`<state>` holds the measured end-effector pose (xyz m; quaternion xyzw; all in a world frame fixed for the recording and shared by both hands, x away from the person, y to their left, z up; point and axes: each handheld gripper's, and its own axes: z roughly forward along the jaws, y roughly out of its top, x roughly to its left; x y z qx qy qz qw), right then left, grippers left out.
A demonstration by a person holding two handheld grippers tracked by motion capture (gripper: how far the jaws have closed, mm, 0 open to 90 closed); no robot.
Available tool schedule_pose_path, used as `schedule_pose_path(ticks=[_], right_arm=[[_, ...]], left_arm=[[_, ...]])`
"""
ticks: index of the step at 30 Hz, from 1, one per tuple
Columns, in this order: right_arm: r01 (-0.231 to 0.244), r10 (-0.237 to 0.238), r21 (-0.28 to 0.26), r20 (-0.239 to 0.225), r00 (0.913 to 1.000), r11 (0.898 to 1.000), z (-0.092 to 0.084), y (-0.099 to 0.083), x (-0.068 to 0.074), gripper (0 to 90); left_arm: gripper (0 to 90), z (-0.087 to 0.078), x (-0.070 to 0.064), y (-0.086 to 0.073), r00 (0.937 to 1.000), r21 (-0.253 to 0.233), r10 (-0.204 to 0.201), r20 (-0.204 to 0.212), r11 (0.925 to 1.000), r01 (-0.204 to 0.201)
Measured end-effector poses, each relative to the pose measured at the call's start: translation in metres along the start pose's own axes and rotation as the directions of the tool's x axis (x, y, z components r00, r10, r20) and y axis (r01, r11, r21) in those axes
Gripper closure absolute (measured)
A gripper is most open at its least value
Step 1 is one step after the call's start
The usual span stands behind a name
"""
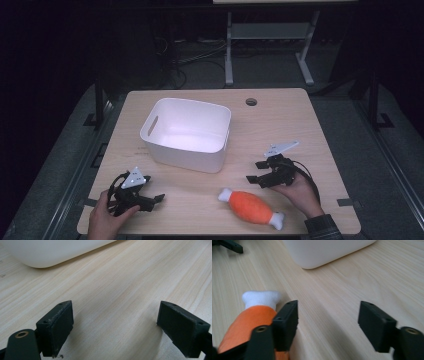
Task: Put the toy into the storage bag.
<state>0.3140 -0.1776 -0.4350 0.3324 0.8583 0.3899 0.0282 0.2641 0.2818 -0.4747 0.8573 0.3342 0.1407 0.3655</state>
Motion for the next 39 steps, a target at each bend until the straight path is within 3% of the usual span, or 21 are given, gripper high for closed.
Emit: schedule_pose_path(ticks=[4, 10, 23, 29, 39], right_arm=[[-0.022, 0.022, -0.004, 0.004, 0.9998, 1.0, -0.008, -0.008, 0.0, 13.0], [-0.029, 0.029, -0.012, 0.008, 0.9996, 1.0, -0.018, -0.019, 0.001, 2.2], [-0.015, 0.013, -0.033, -0.042, 0.999, 0.999, -0.032, -0.033, 0.011, 0.1], [0.003, -0.006, -0.034, -0.096, 0.9954, 0.999, -0.03, -0.037, 0.025, 0.1], [0.038, -0.041, -0.024, -0.143, 0.9889, 0.999, -0.019, -0.036, 0.041, 0.1]], left_arm=[[12.8, 0.0, 0.0, 0.0, 1.0, 0.003, 0.005, 0.0, 1.0, -0.005], [12.7, 0.0, 0.0, 0.0, 1.0, 0.002, 0.006, -0.001, 1.0, -0.006], [12.8, 0.0, 0.0, 0.0, 1.0, 0.002, 0.006, -0.001, 1.0, -0.006], [12.7, 0.0, 0.0, 0.0, 1.0, 0.002, 0.005, -0.001, 1.0, -0.005], [12.7, 0.0, 0.0, 0.0, 1.0, 0.002, 0.006, -0.001, 1.0, -0.006]])
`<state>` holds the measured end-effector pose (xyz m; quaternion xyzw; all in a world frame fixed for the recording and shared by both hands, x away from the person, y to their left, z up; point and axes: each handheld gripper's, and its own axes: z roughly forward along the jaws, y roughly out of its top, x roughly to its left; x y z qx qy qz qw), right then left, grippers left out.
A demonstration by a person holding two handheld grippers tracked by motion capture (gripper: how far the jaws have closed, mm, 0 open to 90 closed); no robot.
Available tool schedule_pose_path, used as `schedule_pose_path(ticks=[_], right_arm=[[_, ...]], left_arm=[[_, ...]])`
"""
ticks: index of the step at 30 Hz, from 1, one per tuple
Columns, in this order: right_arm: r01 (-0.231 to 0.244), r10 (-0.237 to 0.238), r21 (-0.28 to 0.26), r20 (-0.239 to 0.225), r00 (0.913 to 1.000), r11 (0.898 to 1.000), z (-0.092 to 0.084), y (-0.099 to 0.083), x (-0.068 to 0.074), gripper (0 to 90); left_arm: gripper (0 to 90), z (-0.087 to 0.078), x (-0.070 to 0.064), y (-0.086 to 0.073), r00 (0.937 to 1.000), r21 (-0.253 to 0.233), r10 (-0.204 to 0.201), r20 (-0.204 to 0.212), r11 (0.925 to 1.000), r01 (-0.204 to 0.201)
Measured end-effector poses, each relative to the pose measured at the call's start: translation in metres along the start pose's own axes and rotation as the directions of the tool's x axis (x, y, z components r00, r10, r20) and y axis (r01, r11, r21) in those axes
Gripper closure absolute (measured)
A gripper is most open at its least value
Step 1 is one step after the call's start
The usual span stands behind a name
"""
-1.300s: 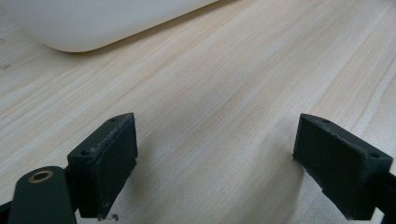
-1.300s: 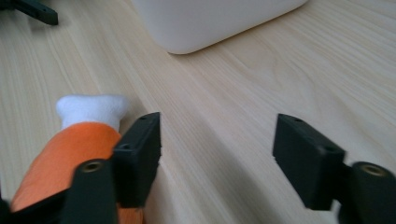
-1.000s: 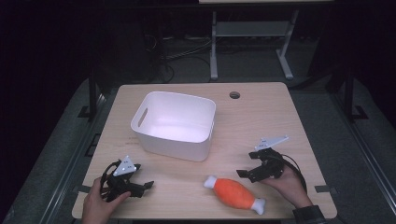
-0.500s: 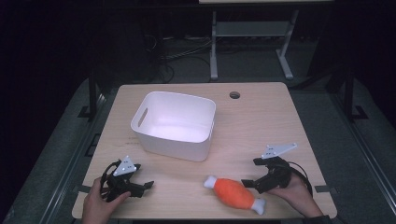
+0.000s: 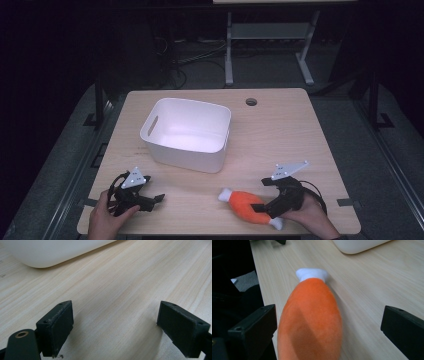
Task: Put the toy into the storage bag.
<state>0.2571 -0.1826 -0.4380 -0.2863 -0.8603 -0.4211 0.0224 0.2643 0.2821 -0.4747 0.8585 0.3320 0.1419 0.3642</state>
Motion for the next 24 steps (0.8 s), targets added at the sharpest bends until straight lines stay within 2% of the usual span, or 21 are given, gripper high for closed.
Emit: schedule_pose_path(ticks=[9, 12, 24], right_arm=[[-0.003, 0.003, 0.027, -0.009, 1.0, 1.0, 0.014, -0.003, 0.002, 0.2], [0.006, -0.006, 0.051, 0.007, 1.0, 0.999, 0.018, -0.004, 0.002, 0.2], [0.01, -0.009, 0.079, -0.013, 0.9999, 0.997, 0.027, -0.011, 0.007, 0.5]], left_arm=[[12.7, 0.0, 0.0, 0.0, 1.0, 0.0, 0.0, 0.0, 1.0, 0.0], [12.7, 0.0, 0.0, 0.0, 1.0, 0.0, 0.0, 0.0, 1.0, 0.0], [12.7, 0.0, 0.0, 0.0, 1.0, 0.0, 0.0, 0.0, 1.0, 0.0]])
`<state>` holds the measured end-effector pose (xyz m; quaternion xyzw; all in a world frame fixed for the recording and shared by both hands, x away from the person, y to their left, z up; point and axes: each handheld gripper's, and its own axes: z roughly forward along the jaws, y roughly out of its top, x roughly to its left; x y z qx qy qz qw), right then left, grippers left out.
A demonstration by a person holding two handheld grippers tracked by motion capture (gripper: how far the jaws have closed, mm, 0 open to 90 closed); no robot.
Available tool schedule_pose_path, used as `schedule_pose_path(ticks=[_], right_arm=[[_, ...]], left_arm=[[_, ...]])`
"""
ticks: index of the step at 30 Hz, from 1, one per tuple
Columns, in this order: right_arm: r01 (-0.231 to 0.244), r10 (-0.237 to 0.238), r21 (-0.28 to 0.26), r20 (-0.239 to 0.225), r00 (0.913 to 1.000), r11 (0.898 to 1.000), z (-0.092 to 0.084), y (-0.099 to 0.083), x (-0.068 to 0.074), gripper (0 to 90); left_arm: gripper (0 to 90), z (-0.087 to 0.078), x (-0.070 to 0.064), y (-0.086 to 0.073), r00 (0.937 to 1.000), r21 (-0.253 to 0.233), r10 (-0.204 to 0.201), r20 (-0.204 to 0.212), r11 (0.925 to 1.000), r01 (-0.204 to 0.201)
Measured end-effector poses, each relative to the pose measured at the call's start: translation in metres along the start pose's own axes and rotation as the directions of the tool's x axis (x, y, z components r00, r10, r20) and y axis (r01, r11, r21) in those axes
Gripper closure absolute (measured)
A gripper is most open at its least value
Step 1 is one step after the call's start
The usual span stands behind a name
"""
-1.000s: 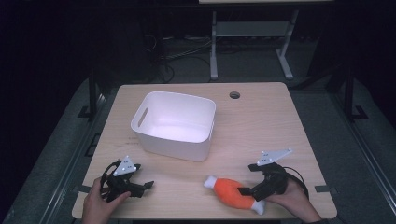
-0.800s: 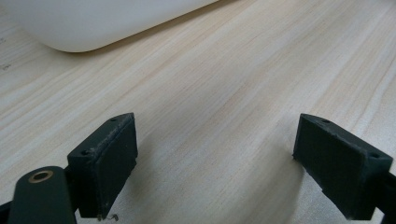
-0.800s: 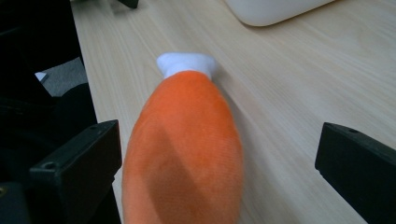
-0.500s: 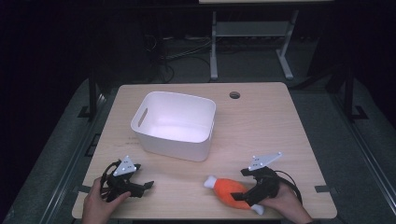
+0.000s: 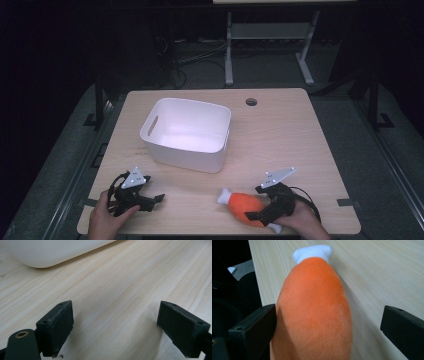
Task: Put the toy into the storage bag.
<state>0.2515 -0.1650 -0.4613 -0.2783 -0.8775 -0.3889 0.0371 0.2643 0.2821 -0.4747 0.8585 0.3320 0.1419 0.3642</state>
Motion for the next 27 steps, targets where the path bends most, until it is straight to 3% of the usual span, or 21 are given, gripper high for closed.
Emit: schedule_pose_path(ticks=[9, 15, 16, 27], right_arm=[[0.023, -0.023, 0.0, -0.01, 0.9997, 1.0, 0.004, -0.004, 0.008, 6.1], [0.043, -0.043, 0.036, -0.015, 0.999, 0.998, 0.009, -0.006, 0.011, 7.5], [0.055, -0.054, 0.036, -0.036, 0.9979, 0.998, 0.009, -0.006, 0.012, 14.1], [0.069, -0.065, 0.038, -0.088, 0.994, 0.997, 0.008, -0.006, 0.013, 28.5]], left_arm=[[12.7, 0.0, 0.0, 0.0, 1.0, 0.0, 0.0, 0.0, 1.0, 0.0], [12.7, 0.0, 0.0, 0.0, 1.0, 0.0, 0.0, 0.0, 1.0, 0.0], [12.8, 0.0, 0.0, 0.0, 1.0, 0.0, 0.0, 0.0, 1.0, 0.0], [12.7, 0.0, 0.0, 0.0, 1.0, 0.0, 0.0, 0.0, 1.0, 0.0]])
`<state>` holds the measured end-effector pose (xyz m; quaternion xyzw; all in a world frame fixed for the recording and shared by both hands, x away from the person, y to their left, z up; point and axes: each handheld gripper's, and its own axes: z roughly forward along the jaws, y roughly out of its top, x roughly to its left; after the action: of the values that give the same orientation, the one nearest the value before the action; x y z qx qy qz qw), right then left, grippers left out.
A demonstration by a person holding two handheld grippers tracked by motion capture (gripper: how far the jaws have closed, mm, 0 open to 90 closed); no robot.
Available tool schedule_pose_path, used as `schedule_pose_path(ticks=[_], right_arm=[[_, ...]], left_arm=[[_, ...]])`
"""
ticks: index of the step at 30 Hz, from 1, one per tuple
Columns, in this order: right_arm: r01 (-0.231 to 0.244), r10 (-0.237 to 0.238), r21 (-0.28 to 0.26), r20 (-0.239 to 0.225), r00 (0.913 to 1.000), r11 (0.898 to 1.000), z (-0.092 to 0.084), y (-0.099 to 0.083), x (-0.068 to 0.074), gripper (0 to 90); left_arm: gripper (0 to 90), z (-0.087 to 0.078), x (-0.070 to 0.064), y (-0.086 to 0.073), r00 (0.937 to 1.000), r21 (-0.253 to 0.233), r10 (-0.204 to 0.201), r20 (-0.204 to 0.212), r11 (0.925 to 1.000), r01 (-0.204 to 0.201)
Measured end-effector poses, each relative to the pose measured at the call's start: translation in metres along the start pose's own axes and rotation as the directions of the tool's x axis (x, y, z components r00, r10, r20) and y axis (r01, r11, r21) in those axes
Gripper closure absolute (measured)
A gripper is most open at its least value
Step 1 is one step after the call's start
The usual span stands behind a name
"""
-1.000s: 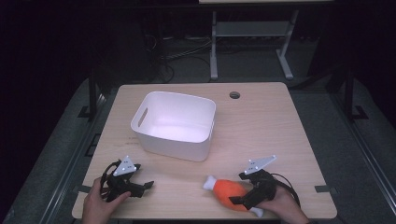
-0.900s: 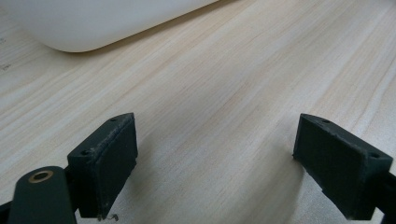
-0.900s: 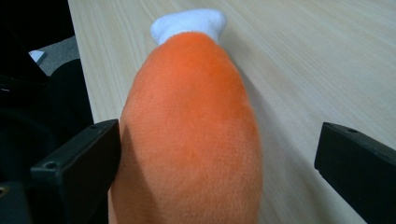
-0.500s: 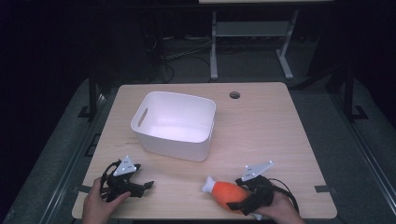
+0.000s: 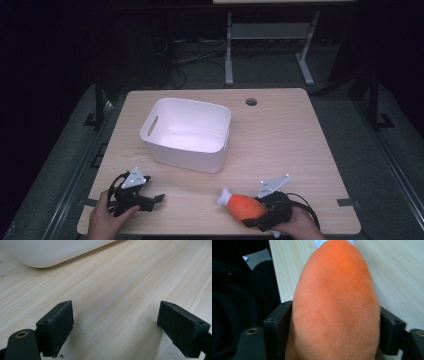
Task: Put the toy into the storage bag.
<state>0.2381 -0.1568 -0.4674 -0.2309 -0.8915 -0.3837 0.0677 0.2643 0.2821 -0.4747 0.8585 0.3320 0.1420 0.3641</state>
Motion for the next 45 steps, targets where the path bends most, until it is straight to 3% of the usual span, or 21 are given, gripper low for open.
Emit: schedule_pose_path(ticks=[17, 45], right_arm=[[0.012, -0.012, -0.009, -0.026, 0.9996, 1.0, -0.003, 0.001, 0.001, 35.6], [0.016, -0.01, -0.094, 0.071, 0.9974, 0.995, -0.033, 0.014, -0.021, 36.0]], left_arm=[[12.7, 0.0, 0.0, 0.0, 1.0, 0.0, -0.001, 0.001, 1.0, 0.001], [12.8, 0.0, 0.0, 0.0, 1.0, 0.0, 0.0, 0.0, 1.0, 0.0]])
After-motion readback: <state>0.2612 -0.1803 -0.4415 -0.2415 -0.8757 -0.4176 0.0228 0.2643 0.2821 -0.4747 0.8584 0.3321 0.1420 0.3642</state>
